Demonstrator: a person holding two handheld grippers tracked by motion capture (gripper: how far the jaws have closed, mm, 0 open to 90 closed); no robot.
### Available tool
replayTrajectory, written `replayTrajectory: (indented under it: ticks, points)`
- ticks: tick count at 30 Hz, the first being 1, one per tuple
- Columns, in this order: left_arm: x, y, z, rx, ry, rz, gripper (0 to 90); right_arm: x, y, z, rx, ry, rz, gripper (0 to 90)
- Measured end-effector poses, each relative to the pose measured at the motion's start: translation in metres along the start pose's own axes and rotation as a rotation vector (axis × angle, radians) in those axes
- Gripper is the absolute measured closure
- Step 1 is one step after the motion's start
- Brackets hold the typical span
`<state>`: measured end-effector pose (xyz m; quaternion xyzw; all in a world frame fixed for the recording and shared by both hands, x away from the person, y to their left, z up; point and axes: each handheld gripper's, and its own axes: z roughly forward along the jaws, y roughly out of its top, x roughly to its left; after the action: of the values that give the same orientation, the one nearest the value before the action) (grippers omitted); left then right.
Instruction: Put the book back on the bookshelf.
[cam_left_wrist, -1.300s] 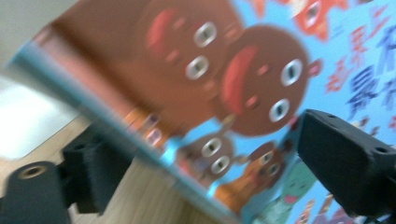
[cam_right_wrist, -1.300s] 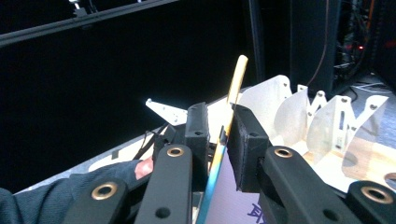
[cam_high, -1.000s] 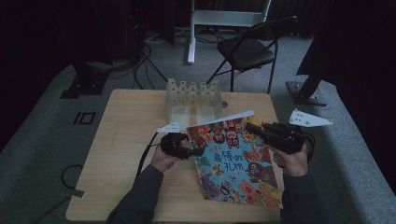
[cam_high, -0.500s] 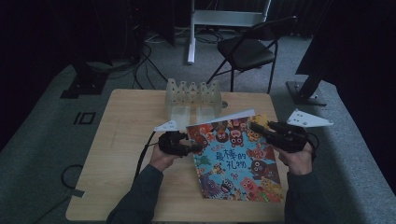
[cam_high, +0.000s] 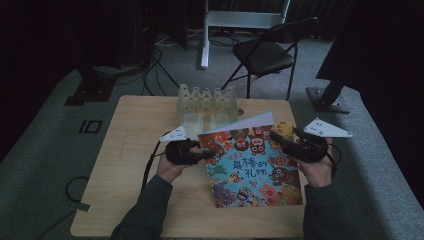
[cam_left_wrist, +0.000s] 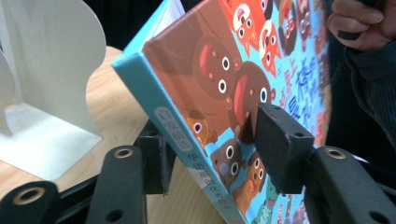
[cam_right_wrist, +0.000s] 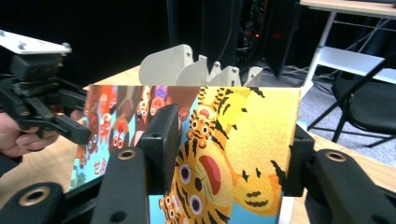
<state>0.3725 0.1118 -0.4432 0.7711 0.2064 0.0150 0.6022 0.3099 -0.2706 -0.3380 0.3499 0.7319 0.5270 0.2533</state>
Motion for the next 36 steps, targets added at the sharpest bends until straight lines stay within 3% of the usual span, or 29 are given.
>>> replayTrajectory:
  ticks: [6, 10, 19, 23, 28, 36]
  points:
    - [-0.009, 0.010, -0.006, -0.010, 0.021, 0.051, 56.9, -0.004, -0.004, -0.001, 0.007, -0.037, 0.014, 44.2]
    - [-0.014, 0.017, -0.011, -0.035, 0.021, 0.074, 62.6, -0.005, -0.007, 0.001, 0.024, -0.097, 0.003, 39.3]
    - [-0.018, 0.025, -0.018, -0.089, 0.014, 0.095, 73.5, -0.008, -0.016, 0.006, 0.051, -0.122, 0.015, 35.7]
    - [-0.026, 0.028, -0.019, -0.083, 0.028, 0.164, 76.2, -0.009, -0.018, 0.009, 0.065, -0.148, 0.003, 33.4]
    - [-0.032, 0.028, -0.019, -0.076, 0.012, 0.198, 78.2, -0.012, -0.019, 0.009, 0.071, -0.142, 0.006, 32.7]
    - [-0.035, 0.023, -0.020, -0.103, -0.018, 0.198, 76.9, -0.014, -0.020, 0.006, 0.072, -0.109, -0.011, 32.4]
